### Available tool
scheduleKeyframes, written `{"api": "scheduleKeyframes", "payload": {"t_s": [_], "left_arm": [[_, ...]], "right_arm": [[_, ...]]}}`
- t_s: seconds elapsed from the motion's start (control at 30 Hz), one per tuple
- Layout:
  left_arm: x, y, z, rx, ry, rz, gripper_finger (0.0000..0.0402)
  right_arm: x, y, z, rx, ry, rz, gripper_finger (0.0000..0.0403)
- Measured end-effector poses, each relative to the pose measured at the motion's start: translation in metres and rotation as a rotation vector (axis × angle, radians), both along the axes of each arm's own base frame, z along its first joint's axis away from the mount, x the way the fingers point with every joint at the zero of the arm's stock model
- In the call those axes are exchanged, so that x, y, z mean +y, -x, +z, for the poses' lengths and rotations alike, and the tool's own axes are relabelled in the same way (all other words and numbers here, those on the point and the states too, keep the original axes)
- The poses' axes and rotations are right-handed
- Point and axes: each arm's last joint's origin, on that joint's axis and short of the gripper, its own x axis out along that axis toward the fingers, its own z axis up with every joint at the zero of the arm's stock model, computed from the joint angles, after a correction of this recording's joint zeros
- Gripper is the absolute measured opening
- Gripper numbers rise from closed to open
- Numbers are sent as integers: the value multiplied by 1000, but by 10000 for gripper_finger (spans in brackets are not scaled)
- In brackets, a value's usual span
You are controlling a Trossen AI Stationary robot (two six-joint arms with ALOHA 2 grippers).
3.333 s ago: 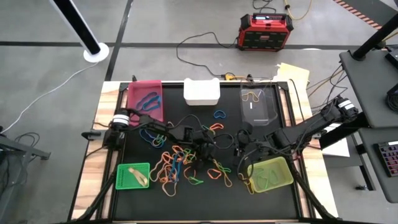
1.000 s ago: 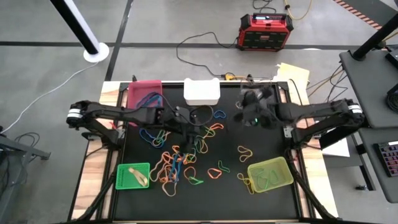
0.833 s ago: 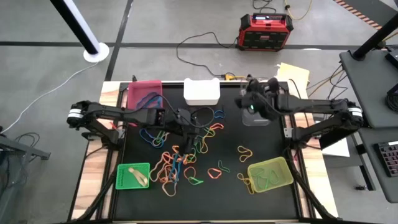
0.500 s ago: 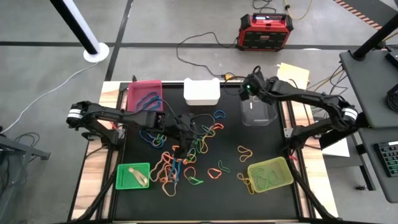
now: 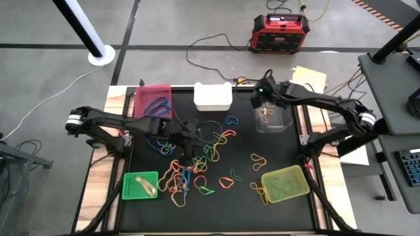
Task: Sort rubber bands into baskets
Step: Put the orange rubber band into the white bin
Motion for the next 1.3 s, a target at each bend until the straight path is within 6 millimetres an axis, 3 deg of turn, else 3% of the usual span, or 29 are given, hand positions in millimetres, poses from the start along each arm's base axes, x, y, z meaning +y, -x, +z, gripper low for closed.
{"api": "scheduleKeyframes", "payload": {"t_s": [0.23, 0.53, 0.73, 0.97, 1.3], "left_arm": [[4, 33, -2, -57, -24, 48, 180], [6, 51, -50, -178, -11, 61, 180], [4, 59, -73, -17, 68, 57, 180], [12, 65, -97, 191, 87, 156, 177], [13, 56, -130, 338, 78, 176, 146]], "right_arm": [[38, -5, 21, -97, 7, 168, 182], [95, -23, 41, -259, 67, 424, 183], [123, -32, 40, -268, 54, 544, 183], [140, -36, 37, -282, 44, 597, 183], [142, -37, 35, -288, 40, 597, 183]]}}
